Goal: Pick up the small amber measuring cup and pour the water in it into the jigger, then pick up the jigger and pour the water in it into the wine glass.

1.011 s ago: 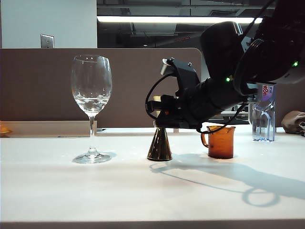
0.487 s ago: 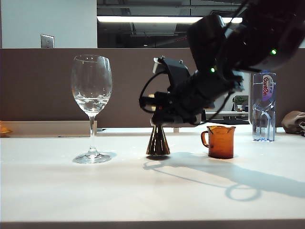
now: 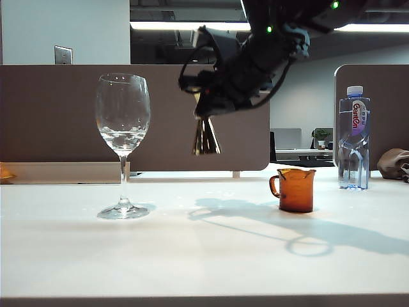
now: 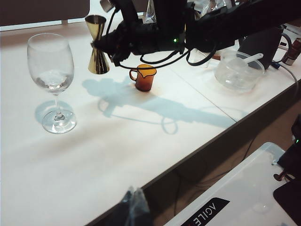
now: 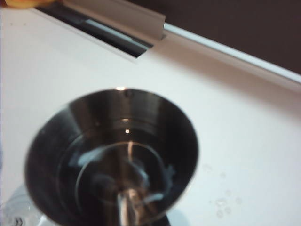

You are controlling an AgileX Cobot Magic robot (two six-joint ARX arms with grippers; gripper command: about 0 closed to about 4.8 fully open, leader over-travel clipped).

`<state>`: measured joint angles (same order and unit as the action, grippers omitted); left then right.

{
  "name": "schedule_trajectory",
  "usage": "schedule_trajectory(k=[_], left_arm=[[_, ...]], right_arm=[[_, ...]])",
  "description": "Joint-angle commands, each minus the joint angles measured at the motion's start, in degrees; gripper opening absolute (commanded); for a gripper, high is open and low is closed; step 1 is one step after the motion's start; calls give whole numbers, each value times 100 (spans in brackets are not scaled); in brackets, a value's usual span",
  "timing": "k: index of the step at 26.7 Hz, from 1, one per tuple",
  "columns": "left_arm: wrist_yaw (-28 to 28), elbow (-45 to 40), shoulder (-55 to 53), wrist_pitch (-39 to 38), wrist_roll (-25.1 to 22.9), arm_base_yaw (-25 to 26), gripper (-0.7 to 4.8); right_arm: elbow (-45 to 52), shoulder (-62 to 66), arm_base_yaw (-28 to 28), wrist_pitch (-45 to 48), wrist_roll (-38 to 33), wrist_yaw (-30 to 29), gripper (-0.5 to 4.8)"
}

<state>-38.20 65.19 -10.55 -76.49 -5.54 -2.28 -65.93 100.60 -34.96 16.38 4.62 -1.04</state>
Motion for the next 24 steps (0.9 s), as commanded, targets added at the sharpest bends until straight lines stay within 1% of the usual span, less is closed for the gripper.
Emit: schedule_trajectory(k=[1,8,11,16,23,24], left_arm=[[-22,20,-7,70,-2,11,-2],[-20,20,-7,70,-4,11,-2],[-20,20,-7,68,-4,11,-2],[-22,20,-7,70,-4,11,-2],[-22,20,-7,70,-4,11,-2],[-22,20,-7,70,-4,9,-2]], right_arm=[[-214,-173,-105,76,125,122,-1],[-955,-240,-216,-763,164,157,-1],[-1244,-240,-310,-1021,227,321,-1],[-1641,-238,-415,-1340,614,463,-1],[-1923,-186,-678,-1598,1561,804,-1],[-1963,-144,-717,-1631,1666,944,-1]])
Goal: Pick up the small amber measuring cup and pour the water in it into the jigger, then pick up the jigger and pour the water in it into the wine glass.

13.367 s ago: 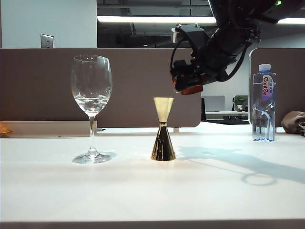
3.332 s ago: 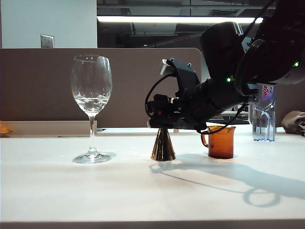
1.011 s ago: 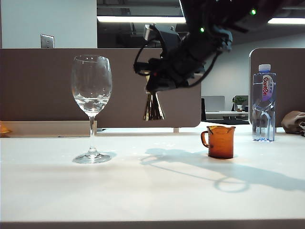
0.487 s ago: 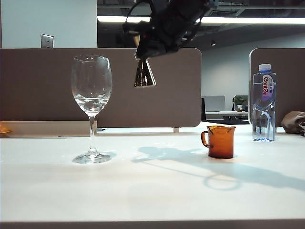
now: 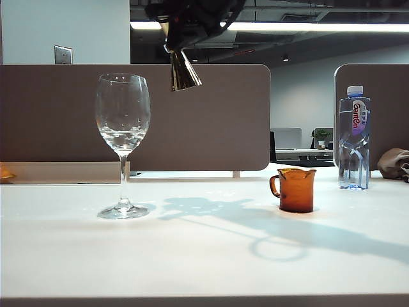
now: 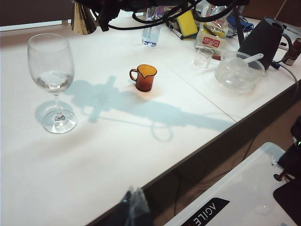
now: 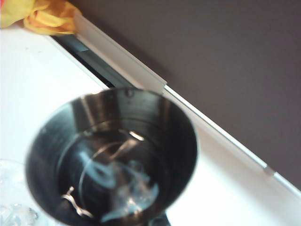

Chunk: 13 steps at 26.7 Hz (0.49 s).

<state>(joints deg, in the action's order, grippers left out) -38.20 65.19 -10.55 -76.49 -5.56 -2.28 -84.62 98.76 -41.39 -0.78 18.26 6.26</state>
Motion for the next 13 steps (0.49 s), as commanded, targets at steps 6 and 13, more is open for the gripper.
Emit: schedule_trajectory(k=[6,13], left_arm=[[-20,20,-7,70,0,11,-2],[-22,20,-7,70,0,11,-2]], right_arm=[[-413,358,-275,-70,894,525,-1],[-459,540,-415,-72,1705,848,-1]])
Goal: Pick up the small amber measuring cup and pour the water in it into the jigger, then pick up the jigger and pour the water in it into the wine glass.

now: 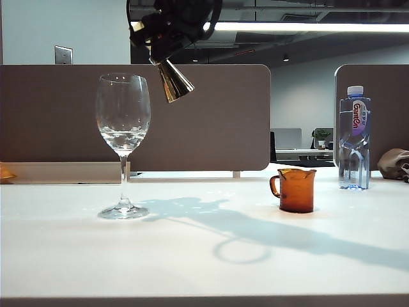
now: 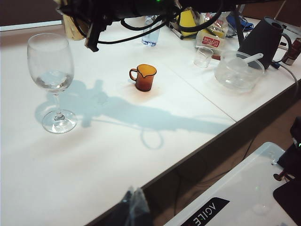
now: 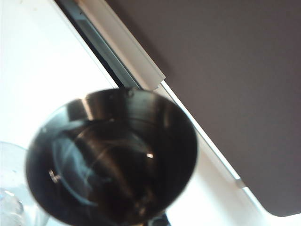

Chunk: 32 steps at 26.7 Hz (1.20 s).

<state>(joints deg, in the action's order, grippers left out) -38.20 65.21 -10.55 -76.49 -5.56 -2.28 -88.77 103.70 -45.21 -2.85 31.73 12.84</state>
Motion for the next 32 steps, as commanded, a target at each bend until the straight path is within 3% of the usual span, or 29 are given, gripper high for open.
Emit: schedule_trajectory(k=[1,5,14,17,32], left_arm=[[-22,17,-7,70,0,11,-2],[-22,17,-7,70,-2,11,-2],[-22,17,-7,70,-2,9,-2],[-22,17,-7,70,-2,9,-2],[-22,17,-7,70,0,9,-2]], right_arm=[[-44,52,-35,131,448,240,-1],[-44,105,-66,125,861,404,-1],[-42,188,-76,278,3027,951,-1],[-42,188,-72,492,3386,1084,-1],[-44,188,-76,1185,5818,1001,-1]])
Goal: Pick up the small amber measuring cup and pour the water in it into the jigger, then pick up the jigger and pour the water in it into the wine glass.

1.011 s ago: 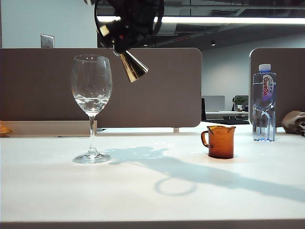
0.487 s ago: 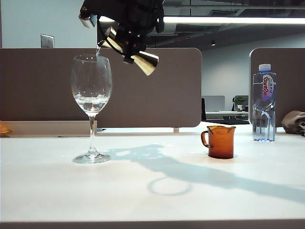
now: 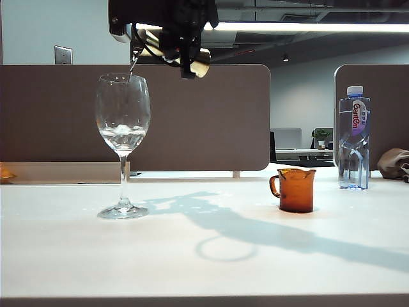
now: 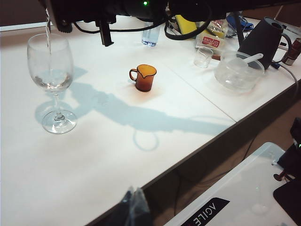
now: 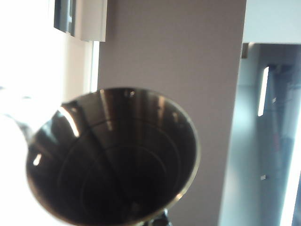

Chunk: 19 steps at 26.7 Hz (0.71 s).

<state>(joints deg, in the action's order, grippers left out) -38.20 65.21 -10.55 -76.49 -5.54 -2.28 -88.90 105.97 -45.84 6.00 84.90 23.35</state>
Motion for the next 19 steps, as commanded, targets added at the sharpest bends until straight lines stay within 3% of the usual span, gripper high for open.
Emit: schedule_trajectory(k=[1,9,12,16,19], left_arm=[[-22,17,-7,70,-2,9,-2],[-22,17,-7,70,-4,9,-2],[-22,17,-7,70,-4,9,-2],[-22,17,-7,70,-2,9,-2],[-22,17,-7,70,-4,9,-2]], right_arm=[[-31,-39,-15,411,763,-83,-1],[-31,-42,-44,1058,2170,-297,-1],[-31,-42,-85,1237,2114,-293,-1],[-28,-42,-114,1224,1008,-240,-1],[-24,-42,-118,1182,-511,33,-1]])
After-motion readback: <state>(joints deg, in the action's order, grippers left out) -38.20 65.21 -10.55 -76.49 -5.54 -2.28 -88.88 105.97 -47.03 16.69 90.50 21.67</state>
